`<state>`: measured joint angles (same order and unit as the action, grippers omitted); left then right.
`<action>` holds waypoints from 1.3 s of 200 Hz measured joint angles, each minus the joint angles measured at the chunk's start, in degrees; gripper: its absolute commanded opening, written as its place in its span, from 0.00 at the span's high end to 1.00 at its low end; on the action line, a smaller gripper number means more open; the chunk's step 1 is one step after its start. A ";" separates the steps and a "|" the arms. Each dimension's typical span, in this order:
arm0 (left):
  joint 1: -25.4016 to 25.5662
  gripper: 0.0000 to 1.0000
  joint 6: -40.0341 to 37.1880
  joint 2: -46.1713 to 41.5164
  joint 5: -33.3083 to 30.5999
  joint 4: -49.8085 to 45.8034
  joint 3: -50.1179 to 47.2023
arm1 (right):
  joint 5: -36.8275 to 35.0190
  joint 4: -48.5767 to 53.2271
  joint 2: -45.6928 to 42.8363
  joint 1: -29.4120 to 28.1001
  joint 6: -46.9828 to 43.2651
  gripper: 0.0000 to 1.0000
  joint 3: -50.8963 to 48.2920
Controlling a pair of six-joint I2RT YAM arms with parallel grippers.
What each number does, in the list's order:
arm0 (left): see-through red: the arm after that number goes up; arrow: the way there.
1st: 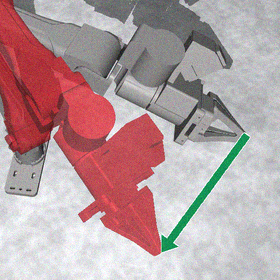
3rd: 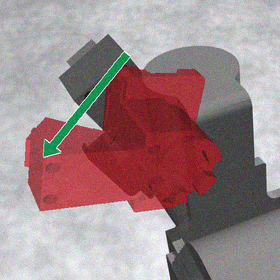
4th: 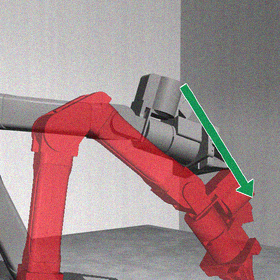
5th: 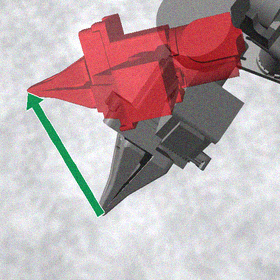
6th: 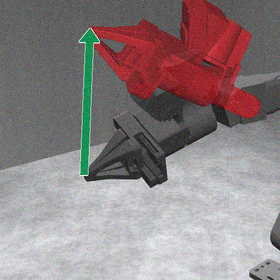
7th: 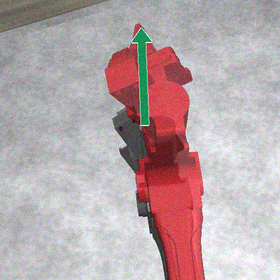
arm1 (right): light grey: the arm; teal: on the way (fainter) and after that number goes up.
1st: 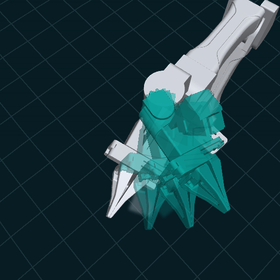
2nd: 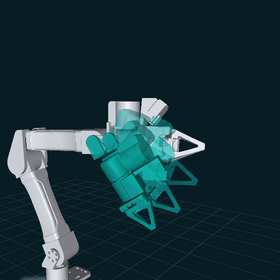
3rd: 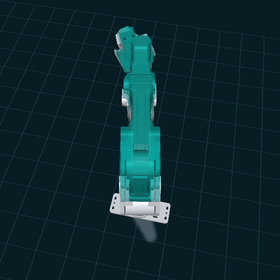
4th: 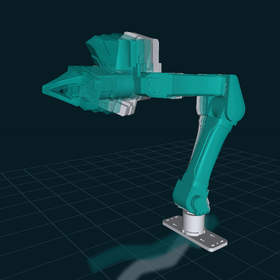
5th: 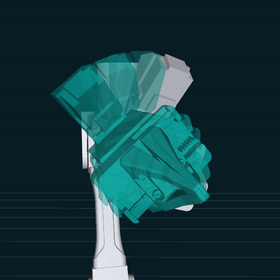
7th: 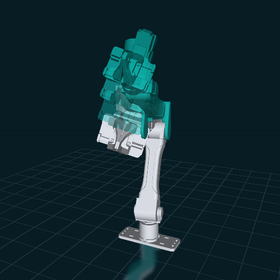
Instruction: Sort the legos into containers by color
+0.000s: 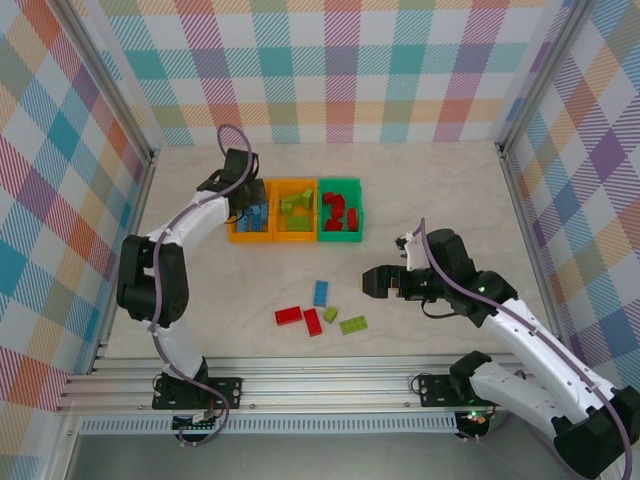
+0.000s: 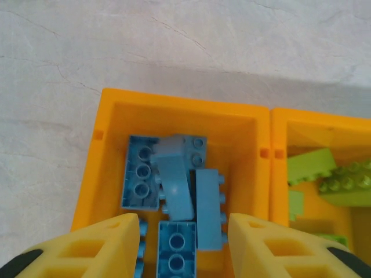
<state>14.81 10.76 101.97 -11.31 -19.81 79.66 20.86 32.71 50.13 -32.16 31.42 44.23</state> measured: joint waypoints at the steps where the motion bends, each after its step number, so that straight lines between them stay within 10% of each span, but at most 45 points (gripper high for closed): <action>1: 0.02 0.56 0.13 -0.52 0.31 -0.13 -0.31 | -0.04 0.00 0.09 0.00 0.07 0.00 0.00; 48: 8.20 0.55 -3.06 -26.14 6.95 -2.62 -10.99 | -8.39 3.50 9.40 -2.84 4.07 0.13 2.05; 78: 20.79 0.41 -16.55 -44.96 13.92 -6.38 -17.16 | -15.45 5.01 19.32 -10.36 9.01 0.16 7.58; 125: 25.05 0.28 -38.80 -66.16 23.47 -20.02 -34.34 | -21.16 4.70 35.21 -17.49 15.21 0.26 19.37; 260: 25.24 0.07 -52.43 -70.20 24.81 -20.11 -45.29 | -21.97 7.65 52.00 -25.24 27.04 0.51 23.02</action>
<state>40.05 -41.67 31.77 13.50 -39.92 34.37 -1.10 40.36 102.13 -57.41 58.46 67.24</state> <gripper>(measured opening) 0.926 0.498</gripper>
